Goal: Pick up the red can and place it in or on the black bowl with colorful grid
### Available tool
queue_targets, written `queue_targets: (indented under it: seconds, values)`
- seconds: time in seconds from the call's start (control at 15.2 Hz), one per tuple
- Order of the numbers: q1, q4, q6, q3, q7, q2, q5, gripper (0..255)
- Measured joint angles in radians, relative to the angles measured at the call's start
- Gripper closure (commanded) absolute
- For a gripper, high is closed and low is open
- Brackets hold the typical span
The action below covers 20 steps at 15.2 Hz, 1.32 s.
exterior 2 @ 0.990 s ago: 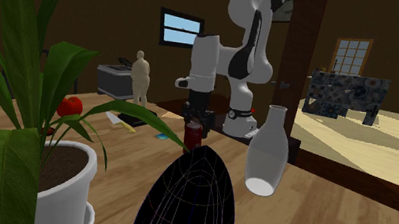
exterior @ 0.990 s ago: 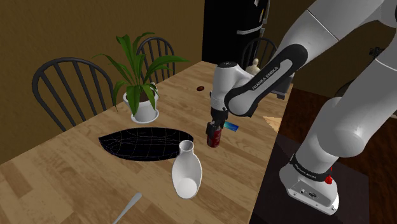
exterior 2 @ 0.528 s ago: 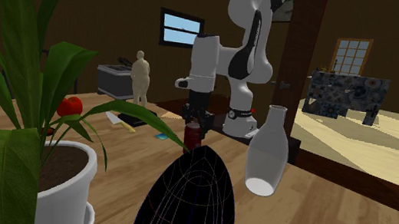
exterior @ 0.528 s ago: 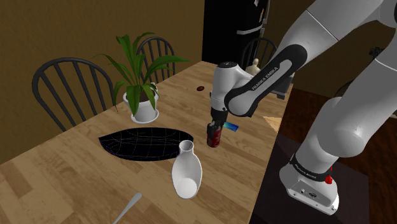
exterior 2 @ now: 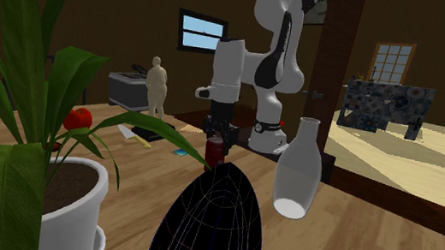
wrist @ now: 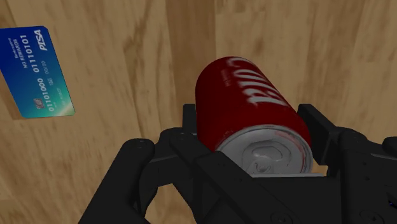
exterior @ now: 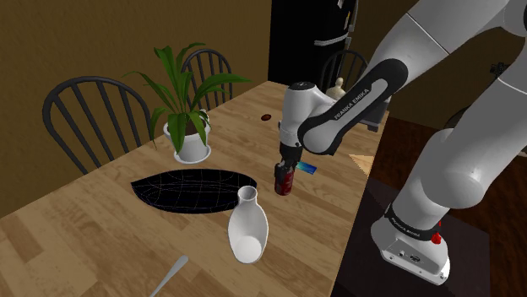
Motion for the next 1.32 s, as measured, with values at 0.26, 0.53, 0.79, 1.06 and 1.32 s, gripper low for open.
queue_targets:
  seconds: [0.26, 0.53, 0.79, 1.06, 1.32]
  values:
    - [0.002, 0.007, -0.037, -0.004, -0.007, -0.030, 0.007, 255]
    - [0.009, 0.018, -0.105, -0.007, -0.014, -0.085, 0.019, 255]
    - [0.011, 0.038, -0.173, -0.014, -0.022, -0.133, 0.025, 255]
    - [0.013, 0.057, -0.244, -0.021, -0.029, -0.186, 0.030, 255]
    - [0.016, 0.082, -0.308, -0.024, -0.031, -0.224, 0.032, 255]
